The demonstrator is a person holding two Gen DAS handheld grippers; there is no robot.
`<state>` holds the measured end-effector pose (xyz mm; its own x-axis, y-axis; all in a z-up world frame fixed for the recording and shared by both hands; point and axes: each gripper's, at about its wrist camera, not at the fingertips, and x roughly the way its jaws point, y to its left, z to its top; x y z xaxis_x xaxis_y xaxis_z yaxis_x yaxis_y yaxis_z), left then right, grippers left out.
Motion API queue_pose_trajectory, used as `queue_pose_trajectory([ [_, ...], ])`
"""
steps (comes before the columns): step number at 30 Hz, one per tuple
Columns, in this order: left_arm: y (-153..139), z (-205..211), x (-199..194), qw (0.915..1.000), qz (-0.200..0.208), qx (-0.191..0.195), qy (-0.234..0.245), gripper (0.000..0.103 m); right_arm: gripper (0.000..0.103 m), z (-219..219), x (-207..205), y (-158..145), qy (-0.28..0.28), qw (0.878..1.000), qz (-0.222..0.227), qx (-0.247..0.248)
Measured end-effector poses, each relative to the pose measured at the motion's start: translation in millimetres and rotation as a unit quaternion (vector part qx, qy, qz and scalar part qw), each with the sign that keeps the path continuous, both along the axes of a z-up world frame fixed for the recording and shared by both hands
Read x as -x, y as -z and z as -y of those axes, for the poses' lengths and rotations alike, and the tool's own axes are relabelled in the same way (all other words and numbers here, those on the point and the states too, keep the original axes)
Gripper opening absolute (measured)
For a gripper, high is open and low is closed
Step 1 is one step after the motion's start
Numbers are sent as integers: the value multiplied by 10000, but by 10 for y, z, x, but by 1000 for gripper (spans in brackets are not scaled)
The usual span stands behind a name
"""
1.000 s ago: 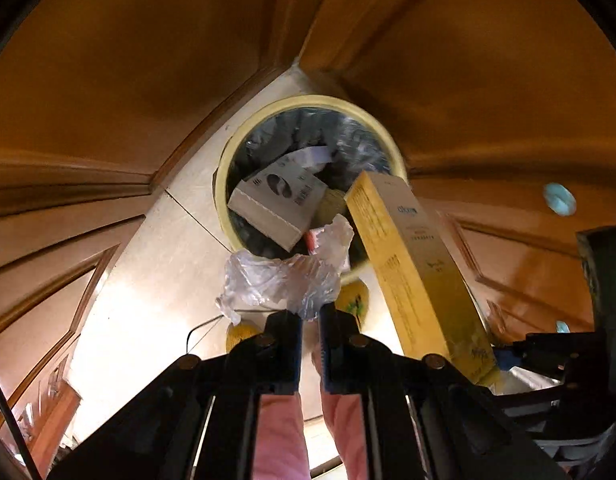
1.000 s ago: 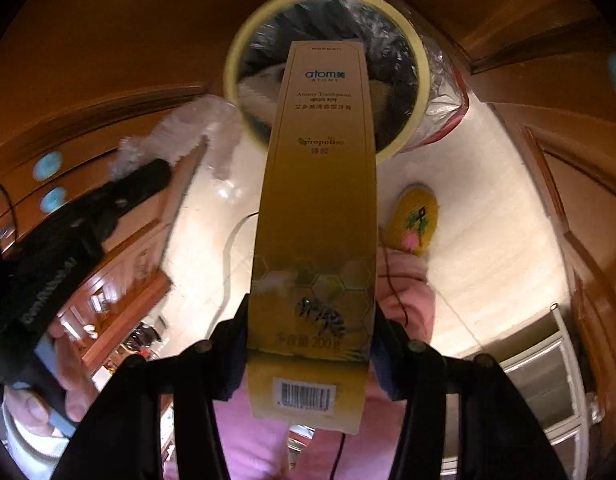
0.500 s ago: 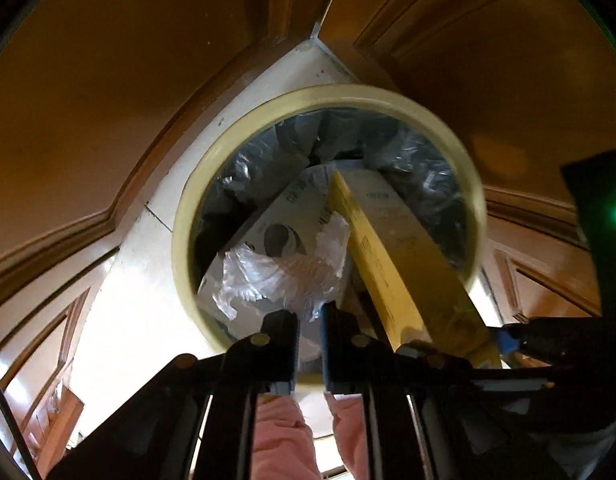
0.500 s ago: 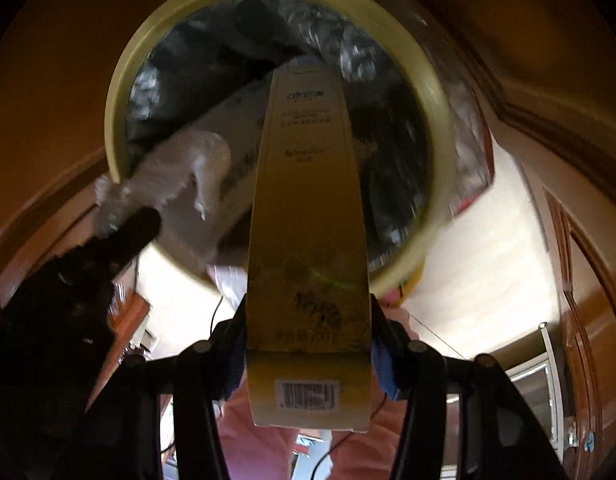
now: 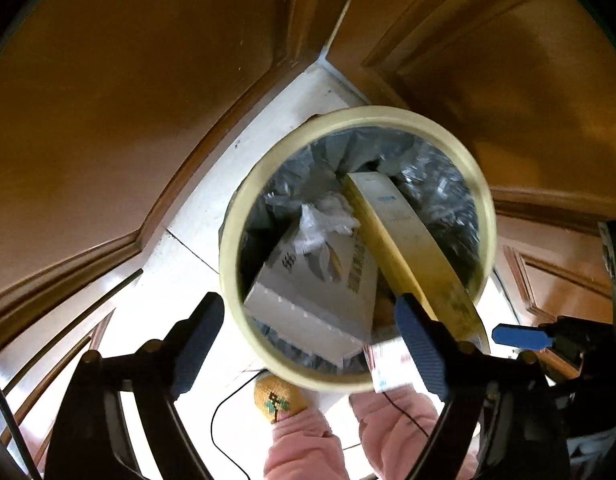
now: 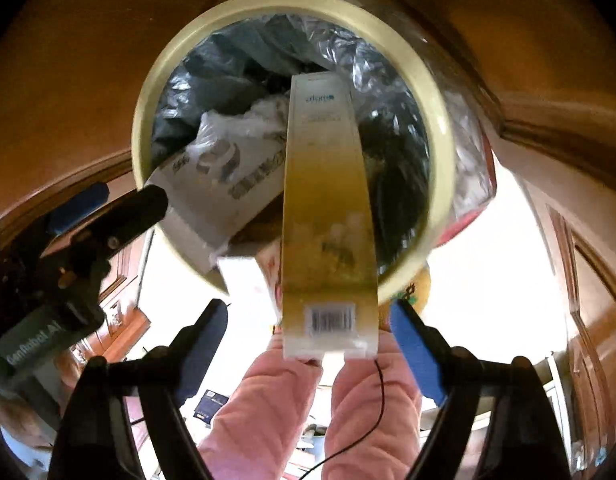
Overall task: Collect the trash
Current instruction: 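Raise both open tools from the bin back toward the counter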
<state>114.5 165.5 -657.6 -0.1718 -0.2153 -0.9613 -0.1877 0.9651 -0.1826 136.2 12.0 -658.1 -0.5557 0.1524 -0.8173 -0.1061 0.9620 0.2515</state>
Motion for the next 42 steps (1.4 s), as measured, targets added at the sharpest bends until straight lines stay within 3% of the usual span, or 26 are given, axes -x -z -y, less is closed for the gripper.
queue_pose_trajectory([
  [3,-118,1,101,9999,123,-16,90,86,81,31,88,-57,153,9999,1,20],
  [4,-180,-12,155,9998,167,-17,92,86,71,81,170,-63,175,9998,38,67],
  [5,-207,-31,188,9998,187,-31,88,86,52,111,198,-50,184,9996,52,183],
  [6,-224,-51,219,9998,199,-46,72,86,40,151,219,-12,212,9994,20,272],
  [7,-255,-71,266,9998,206,-40,28,86,15,181,222,32,272,9992,-15,283],
  [10,-305,-108,360,9997,243,-34,-81,86,2,63,282,178,423,9985,36,340],
  [21,-13,-162,510,9990,313,-241,-229,86,0,-307,176,858,1001,9938,-41,481],
  [27,115,-139,500,9980,427,-434,-139,86,0,-437,217,752,746,9961,309,352],
  [31,37,-118,502,9980,472,-415,-103,86,1,-466,173,360,796,9961,377,-52],
  [34,-192,-95,522,9979,527,-357,-137,86,11,-378,202,-81,979,9938,454,-283],
  [35,-304,-90,531,9979,551,-314,-166,86,19,-366,217,-256,990,9933,509,-324],
  [38,-735,-58,591,9977,631,-182,-164,86,27,-213,268,-862,1064,9906,743,-438],
  [42,-1465,46,690,9970,768,-71,-58,86,29,12,420,-1744,989,9878,1051,-577],
])
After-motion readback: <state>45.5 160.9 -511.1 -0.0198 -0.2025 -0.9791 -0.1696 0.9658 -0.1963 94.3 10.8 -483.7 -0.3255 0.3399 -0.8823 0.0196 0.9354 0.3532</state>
